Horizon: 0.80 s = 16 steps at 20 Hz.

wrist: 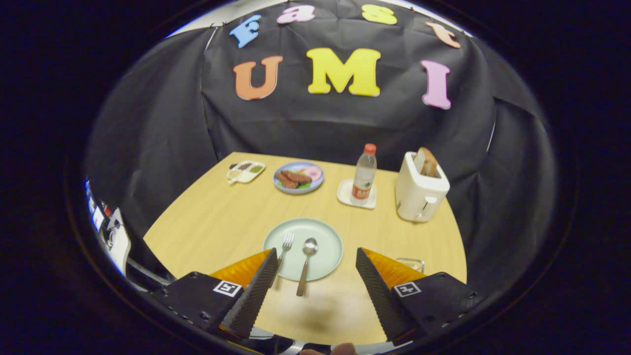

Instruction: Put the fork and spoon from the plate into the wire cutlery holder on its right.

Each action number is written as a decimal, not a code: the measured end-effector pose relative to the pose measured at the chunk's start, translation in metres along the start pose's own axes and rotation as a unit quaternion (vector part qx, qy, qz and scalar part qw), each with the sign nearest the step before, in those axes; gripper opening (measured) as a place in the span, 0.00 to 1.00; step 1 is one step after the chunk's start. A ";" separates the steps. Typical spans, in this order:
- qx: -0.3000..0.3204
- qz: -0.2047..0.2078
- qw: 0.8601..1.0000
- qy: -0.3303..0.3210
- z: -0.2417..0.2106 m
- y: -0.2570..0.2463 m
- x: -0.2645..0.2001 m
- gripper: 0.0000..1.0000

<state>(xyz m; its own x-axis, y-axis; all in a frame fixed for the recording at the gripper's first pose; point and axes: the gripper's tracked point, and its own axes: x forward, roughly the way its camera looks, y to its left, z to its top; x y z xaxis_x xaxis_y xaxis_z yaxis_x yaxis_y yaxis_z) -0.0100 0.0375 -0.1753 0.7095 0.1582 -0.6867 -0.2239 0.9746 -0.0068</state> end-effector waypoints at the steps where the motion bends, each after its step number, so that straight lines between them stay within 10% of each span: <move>1: 0.009 0.004 0.999 0.033 -0.010 0.001 0.011 0.95; 8: 0.068 0.021 0.968 0.241 -0.096 0.017 0.079 0.97; 16: 0.046 -0.002 0.951 0.304 -0.121 0.011 0.126 0.90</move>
<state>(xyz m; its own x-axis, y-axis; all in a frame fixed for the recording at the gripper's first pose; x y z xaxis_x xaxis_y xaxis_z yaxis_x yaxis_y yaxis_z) -0.0040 0.0492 -0.3498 0.1853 0.0612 -0.9808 -0.1424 0.9892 0.0348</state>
